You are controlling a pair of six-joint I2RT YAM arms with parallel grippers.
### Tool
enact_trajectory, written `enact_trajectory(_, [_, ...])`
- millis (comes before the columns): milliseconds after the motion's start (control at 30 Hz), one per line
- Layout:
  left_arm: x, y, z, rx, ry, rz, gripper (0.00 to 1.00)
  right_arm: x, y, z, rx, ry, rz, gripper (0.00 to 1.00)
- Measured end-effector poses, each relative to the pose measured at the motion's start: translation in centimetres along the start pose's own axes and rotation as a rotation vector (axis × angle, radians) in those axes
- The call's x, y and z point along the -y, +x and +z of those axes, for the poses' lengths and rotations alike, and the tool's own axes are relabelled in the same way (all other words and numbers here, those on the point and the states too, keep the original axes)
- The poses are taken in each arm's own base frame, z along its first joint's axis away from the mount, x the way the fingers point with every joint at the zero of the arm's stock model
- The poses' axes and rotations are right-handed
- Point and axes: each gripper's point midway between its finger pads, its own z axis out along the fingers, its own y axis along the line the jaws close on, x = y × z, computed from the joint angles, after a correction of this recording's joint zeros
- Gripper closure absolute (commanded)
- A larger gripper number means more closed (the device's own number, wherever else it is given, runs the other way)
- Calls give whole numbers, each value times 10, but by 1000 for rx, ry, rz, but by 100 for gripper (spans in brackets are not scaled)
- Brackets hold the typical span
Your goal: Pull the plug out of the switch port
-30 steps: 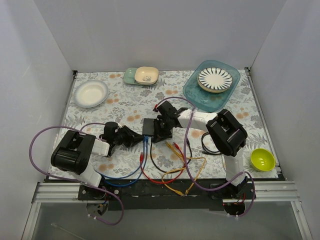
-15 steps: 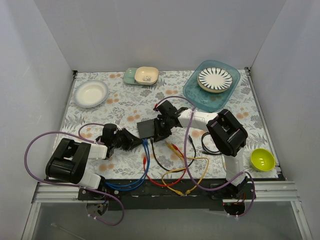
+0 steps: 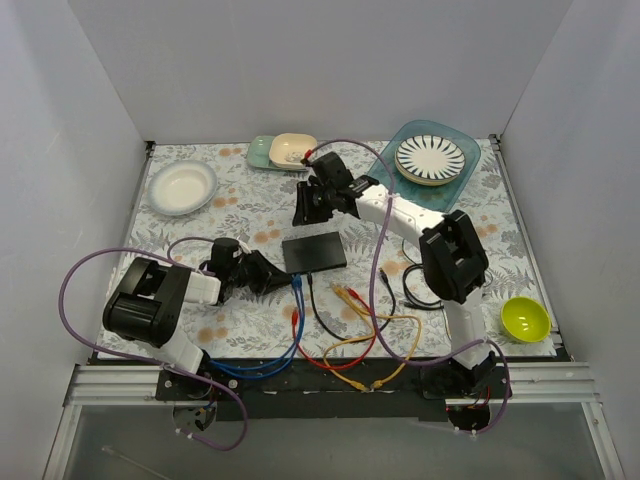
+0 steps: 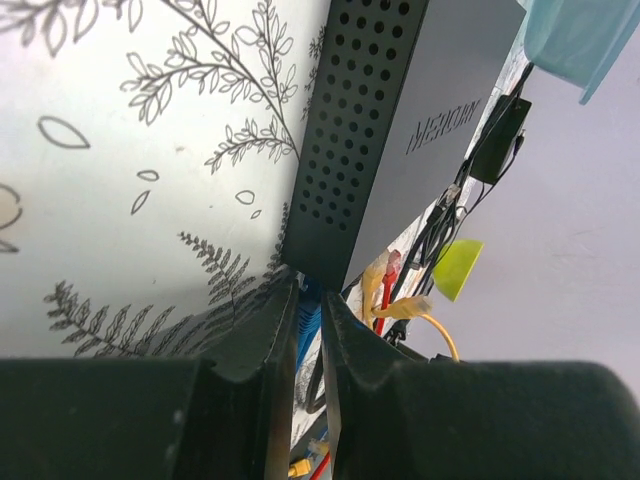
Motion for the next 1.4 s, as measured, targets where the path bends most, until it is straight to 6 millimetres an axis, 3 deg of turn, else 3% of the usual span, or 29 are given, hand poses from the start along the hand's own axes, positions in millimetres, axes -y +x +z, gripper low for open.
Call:
enact_trajectory(133, [2, -1, 2, -10, -3, 4, 93, 34, -15, 30, -5, 23, 59, 67])
enact_trajectory(267, [1, -1, 2, -13, -8, 7, 70, 78, 7, 55, -87, 74, 145, 68])
enact_trajectory(367, [3, -2, 2, -16, -3, 3, 62, 85, 9, 53, -86, 61, 181, 68])
enact_trajectory(500, [9, -4, 2, -16, 16, 5, 54, 82, 19, 48, -94, 54, 182, 68])
enact_trajectory(1400, [7, -1, 7, -13, 82, -13, 75, 77, 29, 46, -82, 15, 168, 70])
